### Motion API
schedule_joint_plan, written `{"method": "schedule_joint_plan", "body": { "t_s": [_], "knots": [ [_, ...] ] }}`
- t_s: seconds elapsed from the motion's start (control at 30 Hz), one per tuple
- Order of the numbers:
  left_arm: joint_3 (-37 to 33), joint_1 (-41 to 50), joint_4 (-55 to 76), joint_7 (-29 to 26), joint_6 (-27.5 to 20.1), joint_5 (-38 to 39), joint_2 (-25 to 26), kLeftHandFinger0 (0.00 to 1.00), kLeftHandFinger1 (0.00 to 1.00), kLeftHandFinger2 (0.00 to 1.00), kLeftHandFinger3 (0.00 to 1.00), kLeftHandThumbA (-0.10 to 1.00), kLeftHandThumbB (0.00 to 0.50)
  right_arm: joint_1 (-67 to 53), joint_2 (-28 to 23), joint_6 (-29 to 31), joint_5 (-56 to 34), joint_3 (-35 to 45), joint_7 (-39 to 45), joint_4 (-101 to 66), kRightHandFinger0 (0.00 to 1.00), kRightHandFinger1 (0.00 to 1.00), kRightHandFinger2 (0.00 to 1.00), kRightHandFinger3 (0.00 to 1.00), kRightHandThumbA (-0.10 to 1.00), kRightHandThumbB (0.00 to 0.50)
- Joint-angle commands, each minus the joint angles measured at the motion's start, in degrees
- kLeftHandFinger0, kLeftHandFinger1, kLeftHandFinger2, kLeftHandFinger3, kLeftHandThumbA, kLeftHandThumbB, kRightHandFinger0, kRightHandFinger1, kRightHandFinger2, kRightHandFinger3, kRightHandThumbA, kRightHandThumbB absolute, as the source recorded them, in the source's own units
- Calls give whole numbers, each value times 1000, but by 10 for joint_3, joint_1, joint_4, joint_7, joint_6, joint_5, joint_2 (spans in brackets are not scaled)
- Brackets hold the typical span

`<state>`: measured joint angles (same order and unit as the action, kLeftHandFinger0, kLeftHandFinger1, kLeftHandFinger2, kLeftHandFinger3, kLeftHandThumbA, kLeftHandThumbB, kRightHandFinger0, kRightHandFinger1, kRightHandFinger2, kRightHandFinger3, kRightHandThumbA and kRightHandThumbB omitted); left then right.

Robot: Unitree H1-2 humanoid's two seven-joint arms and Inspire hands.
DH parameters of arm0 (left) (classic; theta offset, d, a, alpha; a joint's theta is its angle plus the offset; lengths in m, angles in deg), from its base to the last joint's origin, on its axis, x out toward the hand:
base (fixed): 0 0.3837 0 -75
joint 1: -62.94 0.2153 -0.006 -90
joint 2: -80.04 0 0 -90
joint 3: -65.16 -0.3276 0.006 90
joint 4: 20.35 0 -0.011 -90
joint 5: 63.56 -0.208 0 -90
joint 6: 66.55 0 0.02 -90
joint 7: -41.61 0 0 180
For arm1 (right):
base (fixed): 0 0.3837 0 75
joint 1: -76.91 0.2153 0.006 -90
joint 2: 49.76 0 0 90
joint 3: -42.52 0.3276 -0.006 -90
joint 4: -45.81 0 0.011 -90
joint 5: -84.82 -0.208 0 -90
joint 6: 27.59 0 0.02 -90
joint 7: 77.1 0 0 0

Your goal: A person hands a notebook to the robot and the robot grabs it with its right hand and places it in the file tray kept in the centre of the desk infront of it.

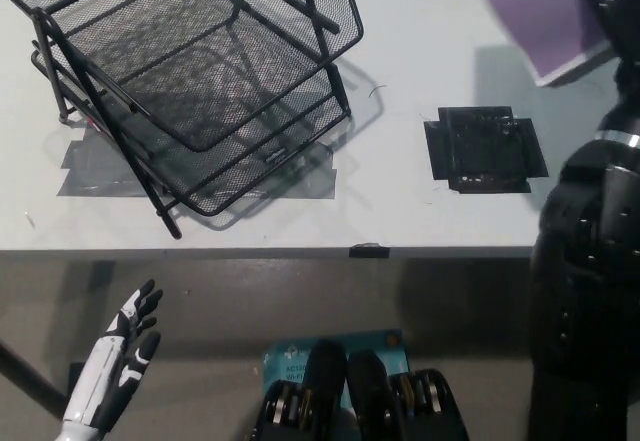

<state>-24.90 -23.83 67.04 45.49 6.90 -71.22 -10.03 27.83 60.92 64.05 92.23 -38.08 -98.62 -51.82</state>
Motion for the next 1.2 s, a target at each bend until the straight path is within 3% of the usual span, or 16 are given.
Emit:
{"method": "schedule_joint_plan", "body": {
  "t_s": [0.0,0.13,0.27,0.47,0.57,0.67,0.87,1.0,1.1,1.17],
  "knots": [
    [-2,-2,3,6,-16,3,6,972,1000,1000,1000,942,473,92,-52,102,213,-112,14,6,0,0,0,0,888,0],
    [-3,-2,4,6,-17,-1,7,966,1000,1000,1000,946,478,123,-76,90,262,-150,6,48,0,0,0,0,934,0],
    [-3,-6,4,9,-14,4,9,946,1000,1000,1000,938,474,158,-94,118,259,-176,-1,107,0,0,0,0,824,0],
    [-5,-6,2,12,-20,5,10,954,1000,1000,1000,938,460,192,-103,125,271,-198,-33,158,0,0,4,9,824,0],
    [-4,-5,3,12,-18,6,8,955,1000,1000,1000,929,470,212,-103,135,276,-211,-40,178,0,0,89,49,841,0],
    [-4,-6,2,12,-20,4,7,952,1000,1000,1000,933,469,225,-108,150,303,-226,-60,198,0,0,108,88,816,0],
    [-3,-8,5,15,-17,5,8,944,1000,1000,1000,934,463,246,-110,157,341,-242,-92,232,0,0,4,71,887,0],
    [-2,-7,6,16,-15,7,7,938,1000,1000,1000,934,471,255,-113,160,371,-253,-109,250,0,0,30,114,958,0],
    [-2,-7,7,16,-13,5,6,938,1000,1000,1000,936,474,255,-121,166,396,-269,-107,261,0,0,89,209,1000,0],
    [-2,-6,7,16,-13,5,6,934,1000,1000,1000,932,475,257,-129,173,429,-286,-124,273,0,0,71,174,1000,0]
  ]
}}
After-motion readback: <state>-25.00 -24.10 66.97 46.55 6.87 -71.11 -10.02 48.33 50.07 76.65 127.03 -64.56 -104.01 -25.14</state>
